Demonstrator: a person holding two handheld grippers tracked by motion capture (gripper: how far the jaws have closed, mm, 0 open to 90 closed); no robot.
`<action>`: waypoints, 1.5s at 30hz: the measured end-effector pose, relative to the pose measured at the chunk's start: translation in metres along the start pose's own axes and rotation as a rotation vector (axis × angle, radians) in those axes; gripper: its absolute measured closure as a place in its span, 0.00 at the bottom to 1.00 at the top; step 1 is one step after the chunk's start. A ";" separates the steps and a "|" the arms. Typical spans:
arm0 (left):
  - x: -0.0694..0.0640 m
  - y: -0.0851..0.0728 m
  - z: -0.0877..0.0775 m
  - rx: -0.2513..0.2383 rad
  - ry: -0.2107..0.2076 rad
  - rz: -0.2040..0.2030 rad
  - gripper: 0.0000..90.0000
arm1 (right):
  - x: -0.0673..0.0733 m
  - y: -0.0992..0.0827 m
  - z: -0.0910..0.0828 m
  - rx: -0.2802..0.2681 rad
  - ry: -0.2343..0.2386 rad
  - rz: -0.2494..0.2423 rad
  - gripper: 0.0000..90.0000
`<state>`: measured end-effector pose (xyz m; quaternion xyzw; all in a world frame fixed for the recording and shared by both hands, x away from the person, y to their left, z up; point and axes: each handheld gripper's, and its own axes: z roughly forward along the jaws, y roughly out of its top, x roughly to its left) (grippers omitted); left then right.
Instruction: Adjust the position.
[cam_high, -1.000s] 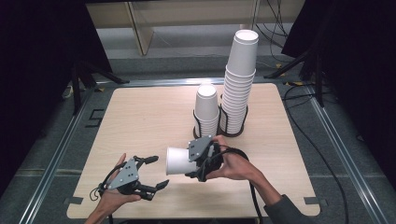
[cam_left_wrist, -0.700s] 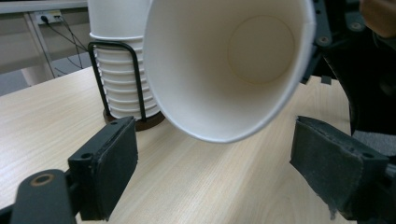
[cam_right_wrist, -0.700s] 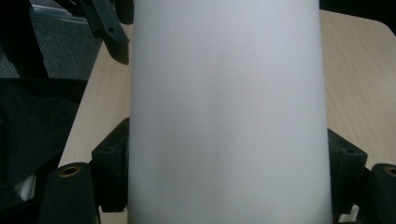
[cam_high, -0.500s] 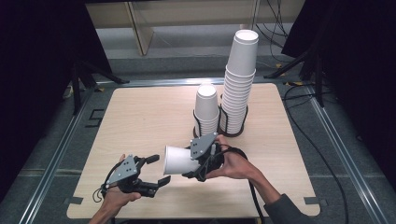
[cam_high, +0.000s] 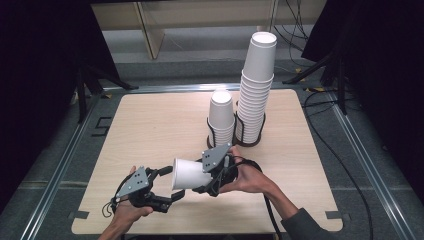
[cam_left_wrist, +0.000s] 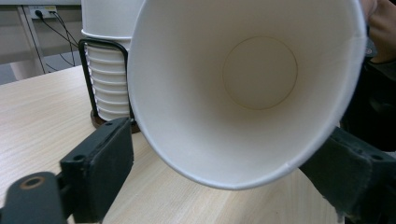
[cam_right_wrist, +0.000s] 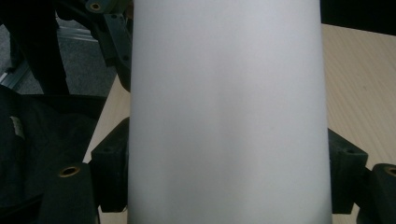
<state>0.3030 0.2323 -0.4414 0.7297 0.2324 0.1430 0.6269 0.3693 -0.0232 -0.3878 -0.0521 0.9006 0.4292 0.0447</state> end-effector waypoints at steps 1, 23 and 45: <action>0.000 0.000 0.000 0.001 0.004 -0.007 0.09 | 0.000 0.000 0.001 -0.012 0.007 0.005 0.27; -0.004 0.004 -0.002 -0.049 -0.010 -0.043 0.02 | 0.002 -0.004 0.013 -0.064 0.069 0.025 0.27; -0.007 0.010 -0.007 -0.091 -0.029 -0.001 0.15 | 0.000 -0.011 0.020 -0.085 0.104 0.053 0.26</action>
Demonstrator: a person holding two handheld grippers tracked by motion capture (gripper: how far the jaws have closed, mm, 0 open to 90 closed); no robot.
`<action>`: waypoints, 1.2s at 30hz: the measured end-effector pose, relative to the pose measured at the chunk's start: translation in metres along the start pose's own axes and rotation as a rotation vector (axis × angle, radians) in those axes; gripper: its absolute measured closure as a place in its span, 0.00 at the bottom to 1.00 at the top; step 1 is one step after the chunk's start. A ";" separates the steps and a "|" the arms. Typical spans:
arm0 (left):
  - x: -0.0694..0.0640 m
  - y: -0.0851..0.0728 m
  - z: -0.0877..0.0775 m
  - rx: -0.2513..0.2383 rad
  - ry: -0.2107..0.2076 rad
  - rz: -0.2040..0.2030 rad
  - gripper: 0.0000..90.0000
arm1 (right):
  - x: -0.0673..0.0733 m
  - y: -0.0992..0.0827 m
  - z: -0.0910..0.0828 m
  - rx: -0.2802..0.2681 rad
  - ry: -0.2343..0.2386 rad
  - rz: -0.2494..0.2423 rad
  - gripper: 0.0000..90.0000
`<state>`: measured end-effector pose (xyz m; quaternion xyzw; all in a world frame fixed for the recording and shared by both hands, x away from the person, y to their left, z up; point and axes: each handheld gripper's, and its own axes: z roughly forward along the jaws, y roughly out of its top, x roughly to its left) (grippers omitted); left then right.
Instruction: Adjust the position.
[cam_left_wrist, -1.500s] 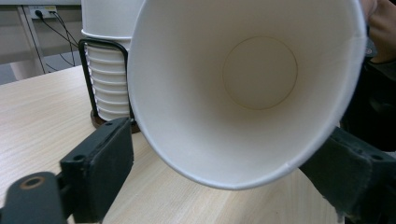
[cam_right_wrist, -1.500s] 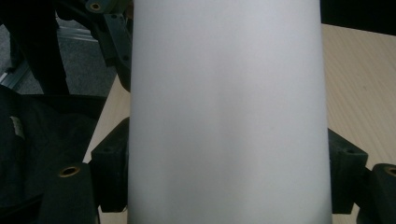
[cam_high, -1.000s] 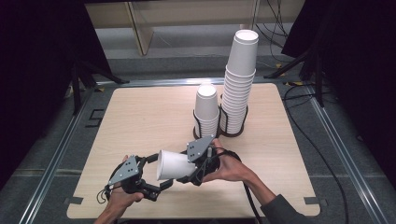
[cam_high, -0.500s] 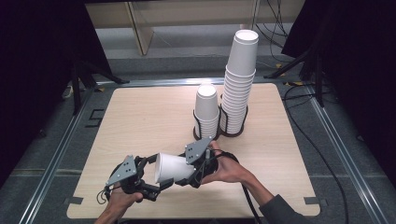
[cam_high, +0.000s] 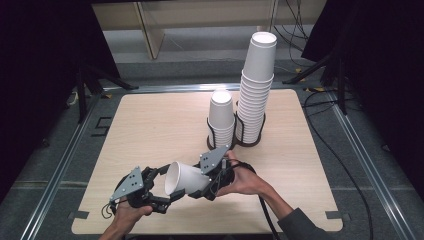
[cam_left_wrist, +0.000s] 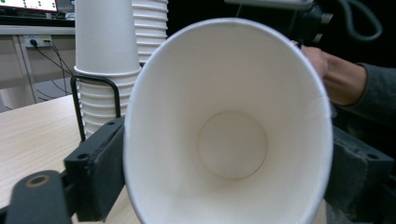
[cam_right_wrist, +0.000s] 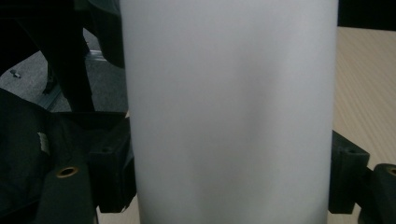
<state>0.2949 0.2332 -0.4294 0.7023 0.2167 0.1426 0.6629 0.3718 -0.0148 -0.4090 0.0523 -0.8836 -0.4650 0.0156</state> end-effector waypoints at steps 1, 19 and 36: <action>0.000 0.001 -0.001 0.006 0.001 0.011 0.16 | -0.001 -0.001 0.000 0.007 -0.007 0.007 0.25; -0.005 0.010 0.000 0.183 0.126 0.095 0.17 | 0.002 0.001 -0.008 0.117 -0.128 0.027 0.18; -0.007 0.013 0.002 0.192 0.085 0.059 0.12 | 0.006 0.000 0.011 0.186 -0.117 -0.078 0.27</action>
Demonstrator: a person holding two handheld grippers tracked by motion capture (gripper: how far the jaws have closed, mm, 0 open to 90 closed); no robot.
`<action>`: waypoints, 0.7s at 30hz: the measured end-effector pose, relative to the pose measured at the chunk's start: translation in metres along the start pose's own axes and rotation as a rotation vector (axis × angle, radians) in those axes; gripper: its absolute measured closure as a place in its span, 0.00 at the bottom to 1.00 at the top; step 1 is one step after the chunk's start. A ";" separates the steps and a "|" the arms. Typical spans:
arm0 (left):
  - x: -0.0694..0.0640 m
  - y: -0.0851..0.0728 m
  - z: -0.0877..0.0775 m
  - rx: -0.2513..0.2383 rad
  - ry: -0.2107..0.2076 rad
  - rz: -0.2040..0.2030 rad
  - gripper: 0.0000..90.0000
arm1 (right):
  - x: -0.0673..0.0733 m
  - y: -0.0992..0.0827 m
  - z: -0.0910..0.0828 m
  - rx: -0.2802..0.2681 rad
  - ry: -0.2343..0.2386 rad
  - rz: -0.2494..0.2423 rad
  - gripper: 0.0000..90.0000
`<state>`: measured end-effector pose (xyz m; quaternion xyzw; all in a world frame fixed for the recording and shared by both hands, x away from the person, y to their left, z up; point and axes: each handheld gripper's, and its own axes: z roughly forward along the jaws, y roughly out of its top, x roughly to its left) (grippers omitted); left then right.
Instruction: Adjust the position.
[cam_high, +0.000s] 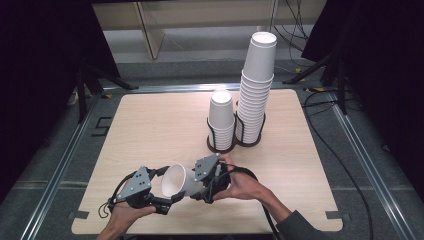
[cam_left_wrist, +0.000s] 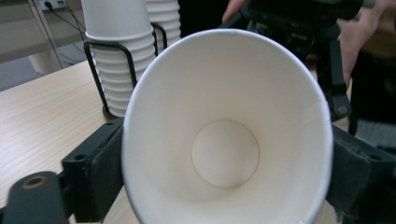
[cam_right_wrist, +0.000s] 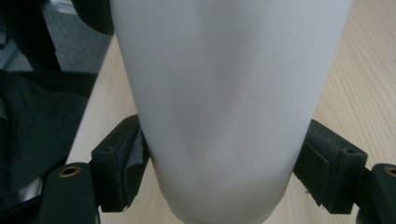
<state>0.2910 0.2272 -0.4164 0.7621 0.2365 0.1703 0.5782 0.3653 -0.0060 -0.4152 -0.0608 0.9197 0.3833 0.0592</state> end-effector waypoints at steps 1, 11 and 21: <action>0.002 0.000 -0.002 -0.002 -0.002 -0.010 0.12 | 0.000 0.000 0.000 0.000 0.000 0.000 0.27; 0.008 -0.005 -0.002 -0.149 0.013 -0.142 0.08 | -0.005 -0.004 -0.010 -0.133 0.020 0.089 0.28; 0.008 -0.007 0.000 -0.218 0.030 -0.158 0.07 | -0.006 -0.002 -0.007 -0.212 0.017 0.143 0.28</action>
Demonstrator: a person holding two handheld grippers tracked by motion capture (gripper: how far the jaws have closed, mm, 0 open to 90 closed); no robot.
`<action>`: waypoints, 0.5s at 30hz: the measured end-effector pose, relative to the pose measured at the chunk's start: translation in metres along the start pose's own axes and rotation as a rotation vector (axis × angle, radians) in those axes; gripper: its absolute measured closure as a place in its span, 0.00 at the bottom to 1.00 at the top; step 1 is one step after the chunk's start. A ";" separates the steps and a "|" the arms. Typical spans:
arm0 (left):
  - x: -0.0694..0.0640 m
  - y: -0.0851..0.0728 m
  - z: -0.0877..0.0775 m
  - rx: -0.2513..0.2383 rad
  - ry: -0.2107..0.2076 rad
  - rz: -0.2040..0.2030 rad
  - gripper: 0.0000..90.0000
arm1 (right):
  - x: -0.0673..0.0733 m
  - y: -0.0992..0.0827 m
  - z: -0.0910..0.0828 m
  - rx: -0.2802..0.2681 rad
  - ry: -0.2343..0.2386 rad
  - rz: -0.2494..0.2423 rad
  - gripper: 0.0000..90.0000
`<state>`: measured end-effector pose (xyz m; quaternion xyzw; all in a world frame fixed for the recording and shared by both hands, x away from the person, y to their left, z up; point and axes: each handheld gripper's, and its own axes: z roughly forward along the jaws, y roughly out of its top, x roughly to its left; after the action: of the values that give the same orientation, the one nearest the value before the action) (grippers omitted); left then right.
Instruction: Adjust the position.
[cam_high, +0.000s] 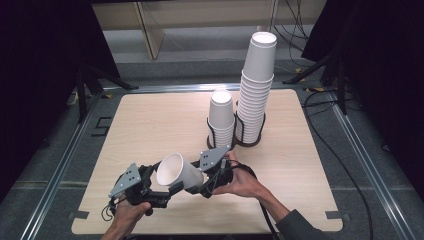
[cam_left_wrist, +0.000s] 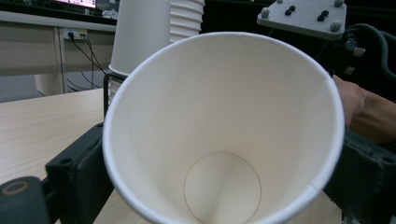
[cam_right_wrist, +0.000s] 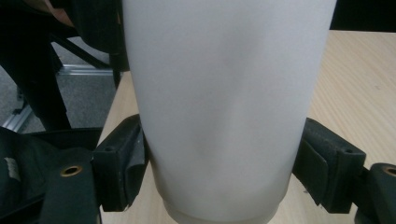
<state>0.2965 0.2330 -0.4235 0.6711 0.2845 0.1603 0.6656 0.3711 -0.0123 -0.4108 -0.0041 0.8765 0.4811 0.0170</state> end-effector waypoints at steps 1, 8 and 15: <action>0.000 0.000 0.000 -0.003 0.003 -0.001 0.07 | 0.000 0.000 0.001 -0.003 0.004 0.004 0.28; -0.001 0.000 0.000 -0.038 0.014 -0.005 0.08 | 0.002 0.000 0.007 -0.041 0.012 0.033 0.28; 0.001 0.000 -0.002 -0.042 0.012 -0.017 0.12 | 0.002 -0.001 0.011 -0.053 0.005 0.029 0.27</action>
<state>0.2959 0.2349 -0.4231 0.6535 0.2910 0.1646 0.6791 0.3693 -0.0037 -0.4170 0.0072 0.8634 0.5044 0.0076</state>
